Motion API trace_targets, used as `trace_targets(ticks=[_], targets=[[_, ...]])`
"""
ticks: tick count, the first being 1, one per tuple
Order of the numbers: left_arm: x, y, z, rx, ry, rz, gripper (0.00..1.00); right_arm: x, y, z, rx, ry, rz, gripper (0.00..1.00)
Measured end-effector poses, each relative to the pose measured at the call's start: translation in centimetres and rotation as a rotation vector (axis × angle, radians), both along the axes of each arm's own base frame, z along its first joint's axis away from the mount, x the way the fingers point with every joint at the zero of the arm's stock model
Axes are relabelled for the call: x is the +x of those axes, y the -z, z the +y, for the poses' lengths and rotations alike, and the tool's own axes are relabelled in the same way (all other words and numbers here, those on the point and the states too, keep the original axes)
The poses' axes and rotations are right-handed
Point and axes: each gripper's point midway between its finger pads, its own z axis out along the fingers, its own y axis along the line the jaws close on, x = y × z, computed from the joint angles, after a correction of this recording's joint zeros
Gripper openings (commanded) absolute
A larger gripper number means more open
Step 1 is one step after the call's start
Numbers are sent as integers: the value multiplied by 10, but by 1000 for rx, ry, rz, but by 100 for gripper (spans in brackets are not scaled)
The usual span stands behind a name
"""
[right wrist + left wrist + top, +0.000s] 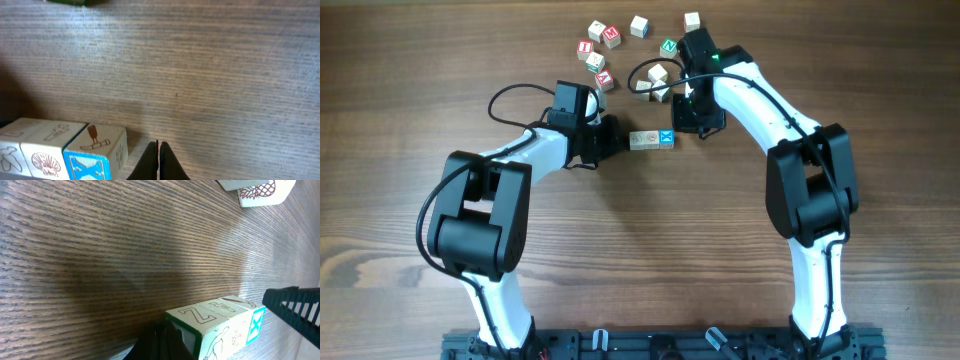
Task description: Form a horizontal line
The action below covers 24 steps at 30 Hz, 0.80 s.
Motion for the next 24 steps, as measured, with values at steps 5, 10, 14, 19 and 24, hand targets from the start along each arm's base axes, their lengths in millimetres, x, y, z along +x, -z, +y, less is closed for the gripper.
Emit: trace_targets(ticks=[5, 10, 14, 19, 24], targets=[[0, 0, 0, 0, 0, 0, 4, -6, 0, 5, 24, -7, 25, 5], [0, 0, 0, 0, 0, 0, 4, -8, -1, 10, 55, -11, 37, 4], [0, 0, 0, 0, 0, 0, 4, -9, -2, 14, 76, -13, 45, 4], [0, 0, 0, 0, 0, 0, 4, -12, -4, 19, 110, -17, 60, 4], [0, 0, 0, 0, 0, 0, 4, -13, -4, 22, 126, -19, 66, 5]])
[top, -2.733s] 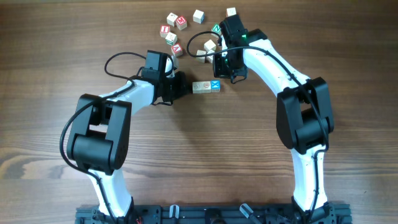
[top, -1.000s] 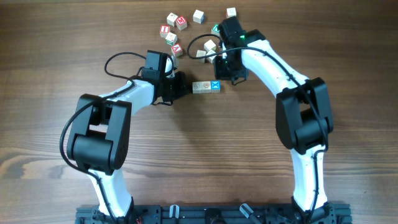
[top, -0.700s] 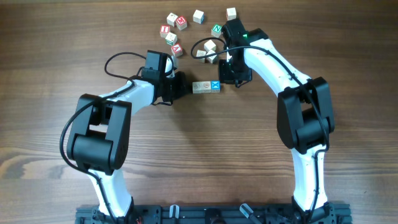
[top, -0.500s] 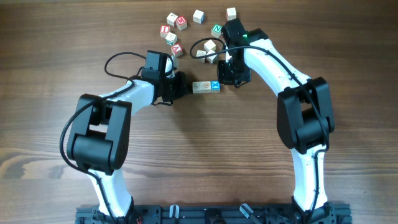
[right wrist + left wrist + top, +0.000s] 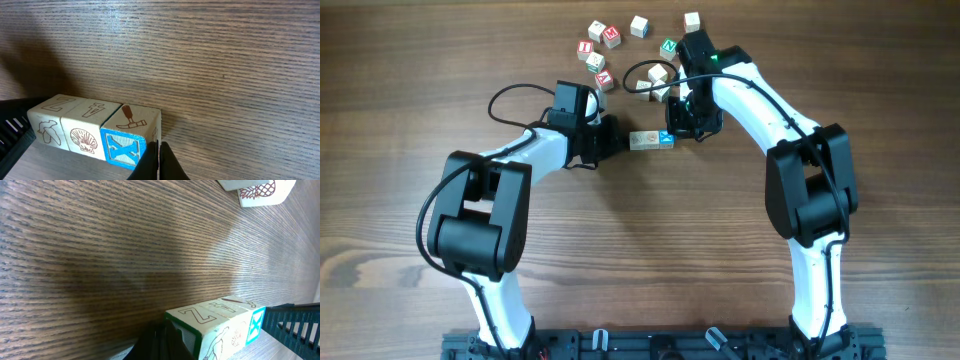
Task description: Form a horizontal line
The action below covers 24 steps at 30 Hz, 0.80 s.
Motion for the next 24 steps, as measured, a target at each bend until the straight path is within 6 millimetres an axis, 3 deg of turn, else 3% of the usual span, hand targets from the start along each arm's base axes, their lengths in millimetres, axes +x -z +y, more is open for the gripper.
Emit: trace_targets(ticks=[24], targets=[[0, 1, 2, 11, -5, 4, 4, -2, 2, -9, -53, 5, 2, 4]])
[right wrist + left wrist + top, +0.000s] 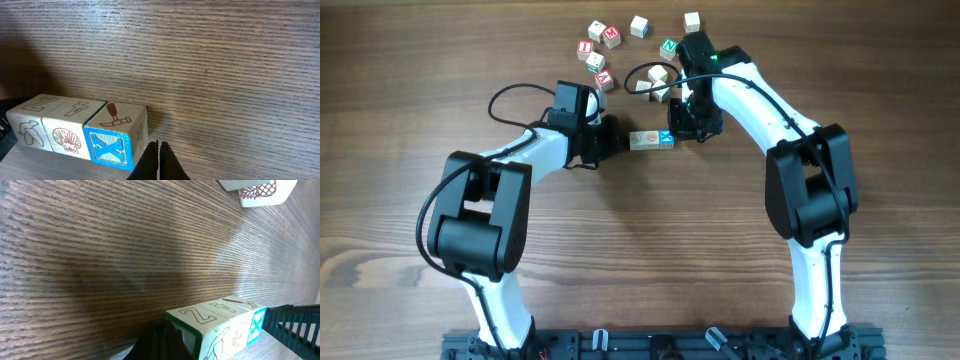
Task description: Form a horizontal line
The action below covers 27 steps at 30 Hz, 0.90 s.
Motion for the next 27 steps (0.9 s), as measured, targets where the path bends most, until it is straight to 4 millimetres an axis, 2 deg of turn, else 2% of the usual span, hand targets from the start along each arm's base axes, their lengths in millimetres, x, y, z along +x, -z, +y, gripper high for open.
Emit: trace_targets(ticks=[12, 16, 21, 27], targets=[[-1, 0, 7, 45, -20, 16, 4, 2, 1, -4, -23, 2, -12, 5], [0, 0, 21, 65, -54, 30, 4, 5, 1, -6, -38, 4, -24, 5], [-1, -1, 48, 136, -121, 50, 4, 6, 2, -9, -55, 6, -30, 5], [-16, -3, 78, 282, -180, 85, 4, 12, -2, -10, -64, 9, -64, 5]])
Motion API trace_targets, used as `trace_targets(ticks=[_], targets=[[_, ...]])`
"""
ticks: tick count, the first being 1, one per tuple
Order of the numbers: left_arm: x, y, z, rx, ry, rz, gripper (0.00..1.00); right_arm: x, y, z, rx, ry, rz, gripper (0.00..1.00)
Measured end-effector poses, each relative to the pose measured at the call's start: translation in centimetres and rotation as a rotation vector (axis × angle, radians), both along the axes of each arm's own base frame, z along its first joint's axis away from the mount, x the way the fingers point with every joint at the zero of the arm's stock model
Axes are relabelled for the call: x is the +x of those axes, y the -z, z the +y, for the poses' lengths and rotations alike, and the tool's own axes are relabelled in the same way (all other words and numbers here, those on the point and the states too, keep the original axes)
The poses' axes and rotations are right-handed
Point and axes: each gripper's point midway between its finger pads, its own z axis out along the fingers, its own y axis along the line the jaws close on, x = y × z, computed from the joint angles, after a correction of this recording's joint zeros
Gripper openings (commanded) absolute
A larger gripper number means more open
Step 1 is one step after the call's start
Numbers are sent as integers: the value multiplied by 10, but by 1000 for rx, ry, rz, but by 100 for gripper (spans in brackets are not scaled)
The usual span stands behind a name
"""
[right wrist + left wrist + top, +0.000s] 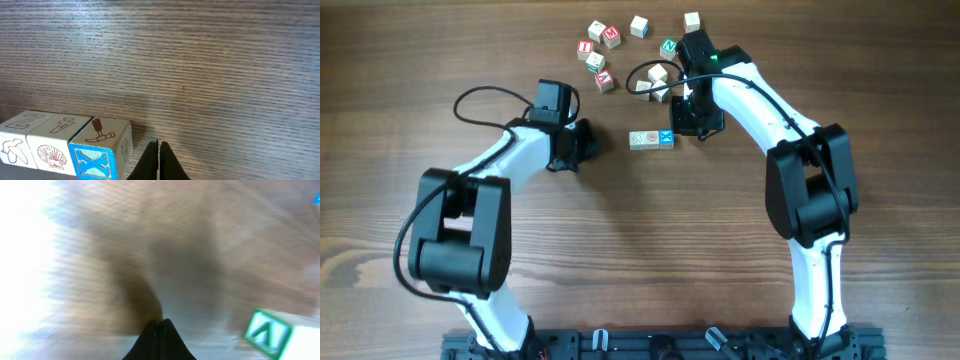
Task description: Form a horizontal line
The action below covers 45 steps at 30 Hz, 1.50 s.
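Note:
A short row of three wooden letter blocks lies across the middle of the table, its right-hand block carrying a blue X. My right gripper is shut and empty, low over the wood just right of the X block, a small gap between them. My left gripper is off to the left of the row, apart from it. Its wrist view is motion-blurred, showing shut fingertips and a green-edged block at lower right.
Several loose letter blocks are scattered at the table's far side, some close behind the right arm. The right arm's cable loops over them. Bare wood lies in front of the row.
My left gripper has moved left, away from the row's left end that it was touching. My right gripper has backed slightly off the X block. The row stays put.
The left gripper was shut against the row's left end while the right gripper stood shut a little right of the X block. The right gripper then came up against the X block. Now both grippers are off the row, the three blocks close together.

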Motion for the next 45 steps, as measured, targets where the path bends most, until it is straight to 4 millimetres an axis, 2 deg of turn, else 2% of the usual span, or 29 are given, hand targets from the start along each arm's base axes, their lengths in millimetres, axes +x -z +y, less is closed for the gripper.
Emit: trace_targets(ticks=[3, 5, 9, 11, 12, 16, 18, 22, 24, 26, 28, 30, 31, 33, 35, 36, 42, 45], targets=[[-8, -7, 12, 62, -19, 8, 4, 5, -16, -5, -19, 5, -48, 5], [-11, -21, 20, 97, -33, -7, 4, 9, -38, -9, -35, 11, -103, 5], [-21, -68, 37, 169, -67, -73, 4, 11, -104, -21, -49, 26, -241, 4], [-31, -96, 46, 199, -84, -113, 4, 4, -149, -30, -47, 37, -330, 4], [-35, -113, 50, 209, -94, -146, 4, 0, -165, -34, -49, 42, -359, 4], [-60, -167, 63, 233, -127, -252, 4, -30, -228, -55, -59, 62, -459, 5], [-78, -196, 70, 234, -145, -316, 4, -47, -248, -64, -61, 70, -483, 5], [-114, -238, 79, 220, -170, -426, 5, -77, -278, -78, -58, 79, -520, 5], [-135, -259, 84, 206, -185, -497, 7, -94, -292, -88, -62, 95, -539, 4], [-154, -273, 88, 196, -194, -546, 13, -112, -303, -100, -73, 125, -553, 5], [-170, -282, 91, 187, -199, -587, 20, -132, -315, -114, -88, 165, -573, 5], [-182, -284, 94, 186, -202, -598, 34, -151, -326, -126, -95, 199, -595, 5], [-185, -284, 95, 184, -204, -598, 52, -170, -335, -137, -93, 229, -613, 4], [-194, -282, 96, 188, -202, -588, 63, -185, -343, -145, -85, 254, -636, 5], [-198, -276, 97, 200, -193, -559, 91, -205, -346, -154, -80, 281, -636, 4], [-200, -274, 97, 202, -193, -548, 100, -216, -348, -159, -74, 296, -641, 5], [-204, -269, 98, 207, -191, -524, 100, -268, -375, -180, 26, 354, -785, 5], [-205, -268, 98, 209, -189, -515, 100, -300, -389, -193, 88, 373, -888, 6]])
